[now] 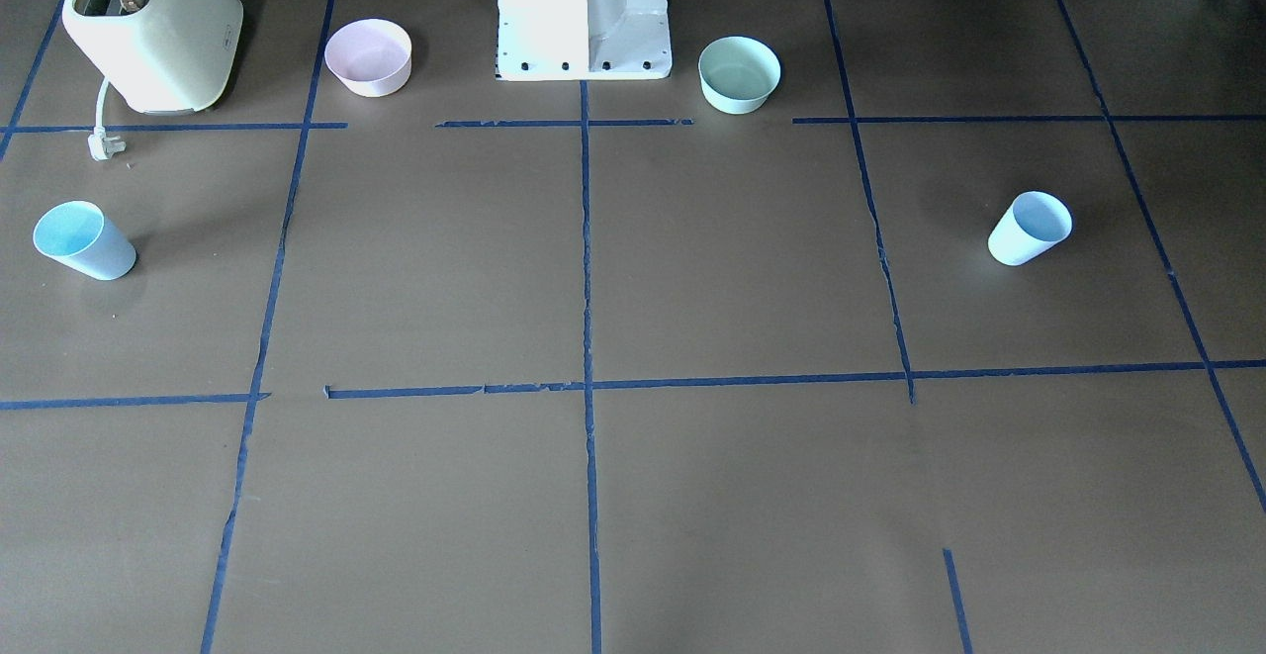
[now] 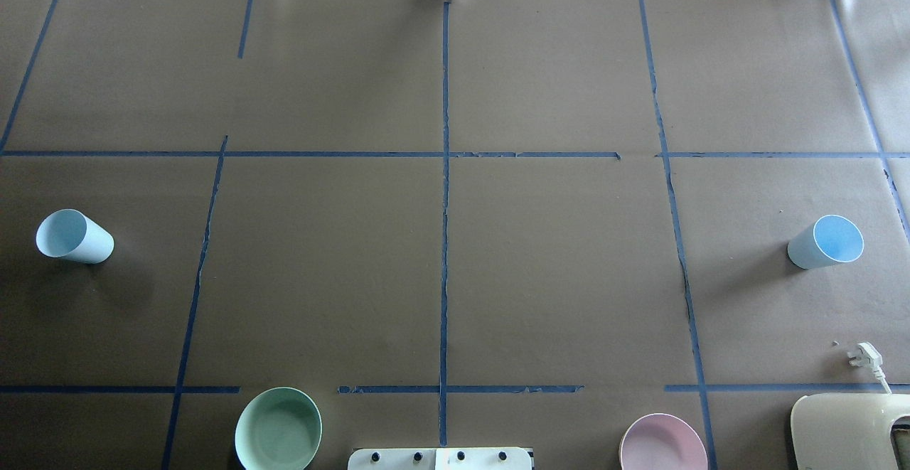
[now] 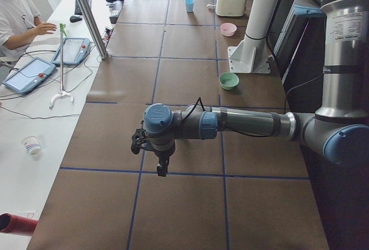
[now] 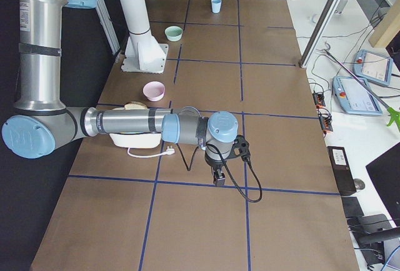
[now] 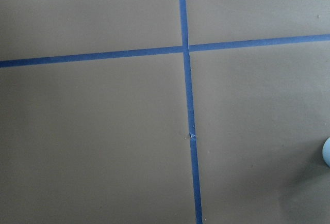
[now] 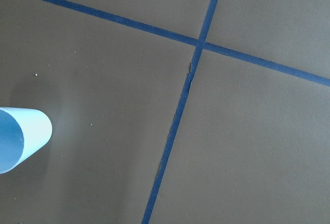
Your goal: Stack blue cups with both arms
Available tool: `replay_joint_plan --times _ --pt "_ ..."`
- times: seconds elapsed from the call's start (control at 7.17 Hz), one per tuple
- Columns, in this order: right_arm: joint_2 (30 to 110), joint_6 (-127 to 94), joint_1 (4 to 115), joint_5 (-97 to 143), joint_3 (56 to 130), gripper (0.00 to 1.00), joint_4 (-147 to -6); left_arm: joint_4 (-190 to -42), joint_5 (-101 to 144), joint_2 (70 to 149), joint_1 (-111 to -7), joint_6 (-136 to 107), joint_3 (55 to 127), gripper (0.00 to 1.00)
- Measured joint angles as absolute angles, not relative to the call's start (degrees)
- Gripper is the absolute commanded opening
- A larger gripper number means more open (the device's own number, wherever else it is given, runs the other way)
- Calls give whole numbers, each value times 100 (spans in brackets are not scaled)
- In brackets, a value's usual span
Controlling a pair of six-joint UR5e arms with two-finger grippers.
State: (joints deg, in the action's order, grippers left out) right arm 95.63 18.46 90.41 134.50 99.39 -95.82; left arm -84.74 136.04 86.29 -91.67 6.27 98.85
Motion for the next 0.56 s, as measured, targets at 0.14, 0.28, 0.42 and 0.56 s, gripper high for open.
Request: replay_joint_plan --times 0.14,0.28,0.42,0.56 --pt "9567 1851 9040 13450 9939 100 -9499 -8464 13588 8630 -9165 595 9931 100" --pt "9560 1859 9039 13455 9944 100 -9438 -8455 13566 8615 -9163 588 9980 100" --pt "9561 1856 9037 13461 9945 100 -9412 -8463 13550 8586 -9164 597 10022 100" --pt "9566 1852 9036 13466 9945 100 -9407 -8478 13545 8573 -9166 605 10054 100"
